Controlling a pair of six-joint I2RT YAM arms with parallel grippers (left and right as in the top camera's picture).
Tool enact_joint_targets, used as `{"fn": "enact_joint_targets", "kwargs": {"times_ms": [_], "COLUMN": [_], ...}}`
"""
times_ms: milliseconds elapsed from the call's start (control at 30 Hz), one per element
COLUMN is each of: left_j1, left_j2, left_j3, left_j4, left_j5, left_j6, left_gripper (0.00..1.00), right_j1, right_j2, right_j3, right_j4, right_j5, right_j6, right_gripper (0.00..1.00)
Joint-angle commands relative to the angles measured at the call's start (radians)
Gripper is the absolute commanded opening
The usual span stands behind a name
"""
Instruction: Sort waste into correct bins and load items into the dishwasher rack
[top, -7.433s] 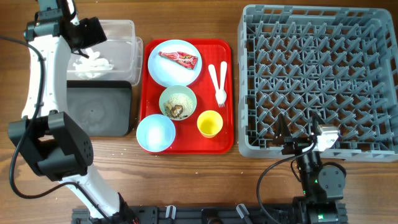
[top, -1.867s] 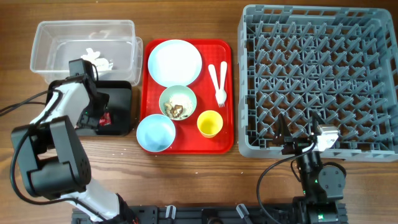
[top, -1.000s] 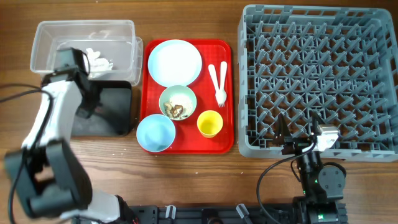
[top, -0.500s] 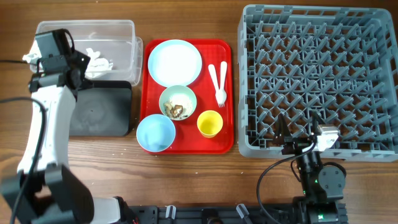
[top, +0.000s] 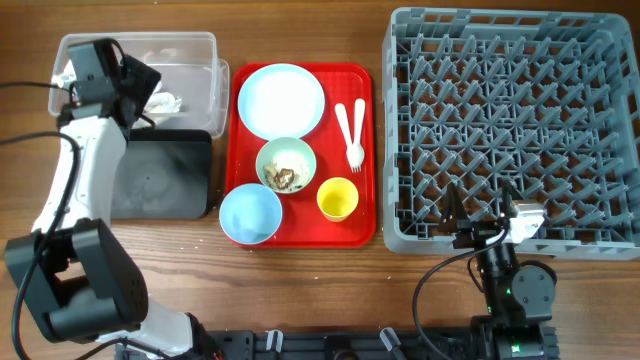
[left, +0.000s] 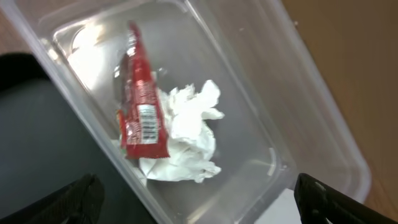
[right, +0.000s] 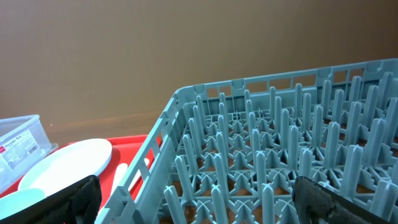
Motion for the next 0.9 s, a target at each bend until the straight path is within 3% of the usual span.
{"fn": "enact_joint_targets", "kwargs": {"times_ms": [0,167,333,500,867], "left_j1": [-0.012,-0.064,-0.174,-0.301,-0.476], "left_j2": [-0.054,-0.092,-0.129,-0.129,-0.107], "left_j3": [0.151,0.234,0.234,0.234,0.228], "left_j4": [-0.101,-0.229,-0.354,-0.467,-0.548], "left_j5": [0.096,0.233,0.272,0.267,0.267], "left_j6": [0.128,0.272,0.370,0.410,0.486], "left_gripper": [0.99,0.98,0.99,0.99,0.99], "right_j1": [-0.002,-0.002,-0.002,-0.002,-0.002], "right_j2": [-0.005,-0.005,-0.005,-0.005,-0.005], "right_j3": [-0.001,-0.001,-0.001,-0.001,-0.001], "right_j4": [0.002,0.002,0.002,0.002,0.003], "right_j5": [-0.013,-0.013,-0.013,-0.013,-0.013], "right_j6": [0.009,0.009,0.009,0.009,0.008], "right_gripper": [1.00,1.00,1.00,1.00,1.00]}}
